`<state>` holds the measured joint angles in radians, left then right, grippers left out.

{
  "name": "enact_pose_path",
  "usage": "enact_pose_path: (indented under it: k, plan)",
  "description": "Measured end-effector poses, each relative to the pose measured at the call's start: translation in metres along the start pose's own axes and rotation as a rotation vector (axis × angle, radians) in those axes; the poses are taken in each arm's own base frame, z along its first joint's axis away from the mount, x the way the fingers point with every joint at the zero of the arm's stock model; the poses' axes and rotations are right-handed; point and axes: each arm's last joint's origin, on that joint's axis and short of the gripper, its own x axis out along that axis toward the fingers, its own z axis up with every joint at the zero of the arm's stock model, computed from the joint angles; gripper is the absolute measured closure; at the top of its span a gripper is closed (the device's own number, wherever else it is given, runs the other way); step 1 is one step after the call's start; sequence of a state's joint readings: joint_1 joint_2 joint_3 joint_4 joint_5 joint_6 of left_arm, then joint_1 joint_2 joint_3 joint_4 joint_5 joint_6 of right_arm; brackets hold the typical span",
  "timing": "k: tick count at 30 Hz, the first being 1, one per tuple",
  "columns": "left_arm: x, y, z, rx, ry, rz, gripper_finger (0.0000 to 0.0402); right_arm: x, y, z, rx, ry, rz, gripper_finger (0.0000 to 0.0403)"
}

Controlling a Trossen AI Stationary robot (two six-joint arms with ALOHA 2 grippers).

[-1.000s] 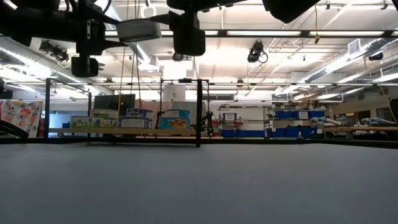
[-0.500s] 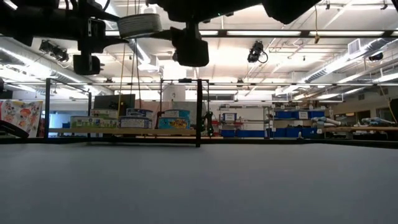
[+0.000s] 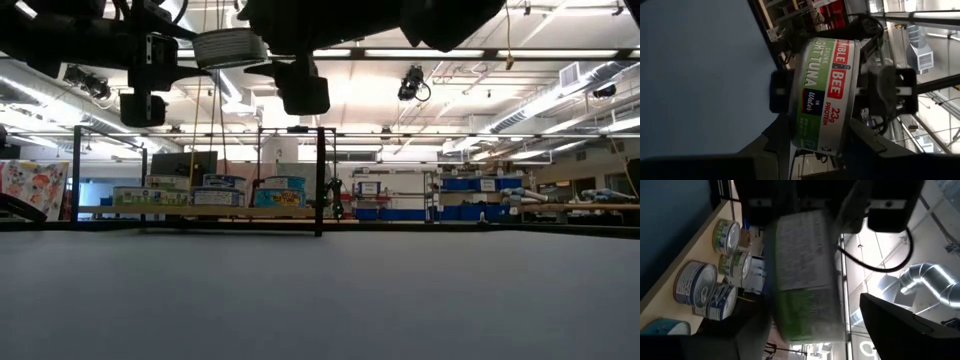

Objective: Stack canned seafood by type on shelf
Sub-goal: Stack the green tuna can on top of the green tuna can on the shelf

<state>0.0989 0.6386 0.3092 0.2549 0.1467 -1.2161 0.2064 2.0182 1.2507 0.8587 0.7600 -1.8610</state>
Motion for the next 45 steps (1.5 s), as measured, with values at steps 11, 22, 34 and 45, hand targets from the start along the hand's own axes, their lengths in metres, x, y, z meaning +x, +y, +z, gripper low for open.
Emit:
enact_pose_path:
  k: [11, 22, 34, 45]
  plan:
    - [0.003, -0.001, -0.002, 0.034, 0.016, -0.01, 0.0267, -0.002, 0.0, 0.002, 0.007, -0.028, -0.005, 0.0195]
    - [0.003, -0.002, -0.003, 0.376, 0.056, -0.048, 0.0188, -0.004, 0.0, 0.005, 0.083, -0.028, 0.001, 0.0258]
    - [0.002, -0.011, 0.002, 1.114, -0.091, -0.085, 0.0088, -0.007, -0.002, 0.004, 0.433, 0.086, -0.006, 0.0258]
    - [0.003, -0.016, -0.014, 1.666, -0.166, 0.076, 0.0107, -0.009, 0.0, 0.006, 0.741, 0.118, 0.004, 0.0259]
